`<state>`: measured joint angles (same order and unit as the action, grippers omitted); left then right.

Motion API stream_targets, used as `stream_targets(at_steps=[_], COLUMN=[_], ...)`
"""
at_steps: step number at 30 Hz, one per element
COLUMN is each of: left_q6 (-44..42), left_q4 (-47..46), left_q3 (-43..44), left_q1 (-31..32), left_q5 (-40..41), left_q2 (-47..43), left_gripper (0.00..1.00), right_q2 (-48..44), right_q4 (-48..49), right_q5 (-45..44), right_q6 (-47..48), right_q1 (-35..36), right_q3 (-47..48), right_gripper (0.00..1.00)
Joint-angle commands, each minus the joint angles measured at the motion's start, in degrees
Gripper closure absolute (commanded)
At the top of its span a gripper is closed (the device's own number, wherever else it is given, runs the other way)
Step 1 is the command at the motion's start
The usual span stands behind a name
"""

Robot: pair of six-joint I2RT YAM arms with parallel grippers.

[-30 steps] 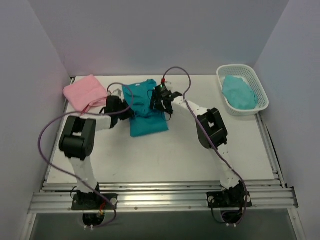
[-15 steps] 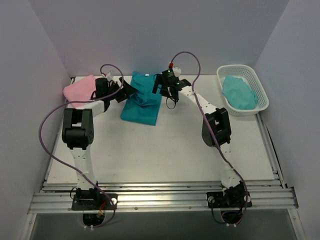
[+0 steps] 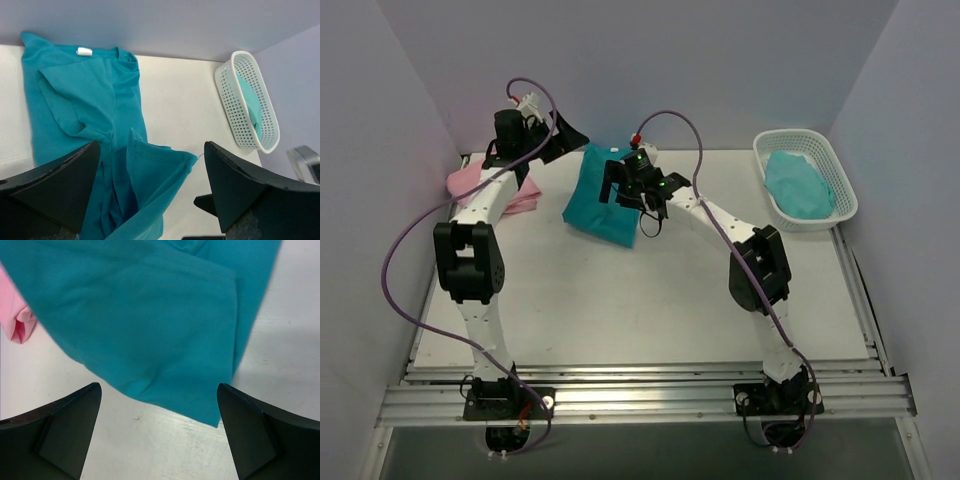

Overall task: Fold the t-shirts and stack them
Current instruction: Fold the folded rectangular tshirt in 1/3 of the way

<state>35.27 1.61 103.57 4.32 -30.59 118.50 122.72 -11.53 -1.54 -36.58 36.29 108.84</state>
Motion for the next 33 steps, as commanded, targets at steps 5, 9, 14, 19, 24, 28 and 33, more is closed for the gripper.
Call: stream_targets(at_steps=[5,9,14,19,24,28,33], left_q6=[-0.72,-1.34,-1.78,-2.83,-3.98,-3.80,-3.71], left_q4=[10.25,16.24,9.11,9.91,10.79,9.82,8.50], left_q3=[7.16,12.80,3.31,3.57,4.45,3.22,2.51], left_q1=[-1.33,-0.98,0.43,0.17,0.17,-0.10,-0.45], left_q5=[-3.50,-4.75,-0.97,0.79,2.11,4.13,5.27], left_q2=[13.30,19.93,16.51,16.94,18.17,17.74,17.56], left_gripper=[0.06,0.06,0.06,0.06,0.06,0.06,0.06], right_q2=[-0.11,0.24,4.62,10.69,19.48,22.91,26.61], right_q4=[0.46,1.15,2.56,11.00,13.26,16.71,18.99], right_q5=[0.66,0.75,1.53,8.83,12.88,13.32,14.11], right_q6=[-0.51,-0.60,-0.34,-0.69,-2.00,-4.29,-5.78], right_q1=[-0.08,0.01,-0.08,0.00,0.71,0.71,0.45], right_q3=[1.55,1.90,6.47,11.47,23.34,23.53,23.44], right_gripper=[0.04,0.05,0.06,0.19,0.84,0.99,1.00])
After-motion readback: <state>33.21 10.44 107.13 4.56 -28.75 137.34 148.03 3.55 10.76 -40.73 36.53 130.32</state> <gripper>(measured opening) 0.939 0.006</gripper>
